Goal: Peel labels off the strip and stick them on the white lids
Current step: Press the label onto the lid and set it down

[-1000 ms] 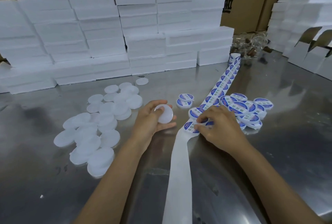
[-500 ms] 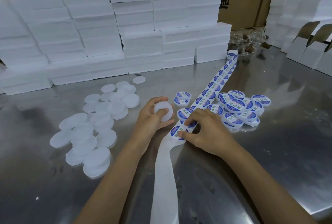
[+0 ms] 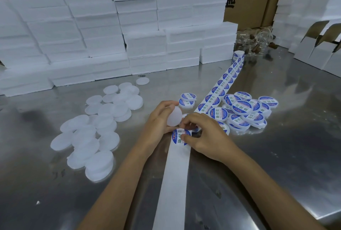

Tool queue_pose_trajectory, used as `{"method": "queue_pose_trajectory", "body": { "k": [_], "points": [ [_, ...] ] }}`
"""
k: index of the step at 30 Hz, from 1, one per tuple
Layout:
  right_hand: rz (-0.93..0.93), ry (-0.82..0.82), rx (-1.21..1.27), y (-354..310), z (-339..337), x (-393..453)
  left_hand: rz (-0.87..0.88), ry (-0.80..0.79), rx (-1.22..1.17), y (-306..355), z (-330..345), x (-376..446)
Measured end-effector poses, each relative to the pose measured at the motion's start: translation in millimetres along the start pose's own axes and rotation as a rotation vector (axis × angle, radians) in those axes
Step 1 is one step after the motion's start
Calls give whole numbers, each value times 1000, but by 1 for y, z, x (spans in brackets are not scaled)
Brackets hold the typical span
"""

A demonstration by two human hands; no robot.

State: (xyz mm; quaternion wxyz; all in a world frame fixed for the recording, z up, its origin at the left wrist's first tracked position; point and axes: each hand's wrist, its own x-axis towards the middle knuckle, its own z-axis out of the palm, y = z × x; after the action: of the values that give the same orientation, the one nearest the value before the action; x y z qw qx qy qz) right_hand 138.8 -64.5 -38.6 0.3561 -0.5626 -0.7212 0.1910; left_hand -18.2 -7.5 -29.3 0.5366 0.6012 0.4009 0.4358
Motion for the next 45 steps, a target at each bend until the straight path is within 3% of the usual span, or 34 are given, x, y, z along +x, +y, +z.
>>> {"method": "queue_pose_trajectory", "body": {
  "k": [2,7,12,15,21,38,42,45],
  "points": [
    [29,-14,144,-5,-2,1,65,-23,184,0,-2,-1],
    [108,48,584,-15,-10,1,50,-41,245,-1,-5,3],
    [238,184,903,-15,-18,2,-25,50,-218,7,-4,3],
    [233,245,887,-17,-17,6,-221,98,-628,19,0,2],
    [229,309,786,-26,-2,23,-233,-28,-700,26,9,-6],
    [235,360,593,-14,5,25,-190,-23,-485,28,27,-7],
    [182,452,327,-14,12,22,-200,-26,-562,26,23,-8],
    [228,478,259,-9,8,22,-227,-22,-737,27,19,-9]
  ]
}}
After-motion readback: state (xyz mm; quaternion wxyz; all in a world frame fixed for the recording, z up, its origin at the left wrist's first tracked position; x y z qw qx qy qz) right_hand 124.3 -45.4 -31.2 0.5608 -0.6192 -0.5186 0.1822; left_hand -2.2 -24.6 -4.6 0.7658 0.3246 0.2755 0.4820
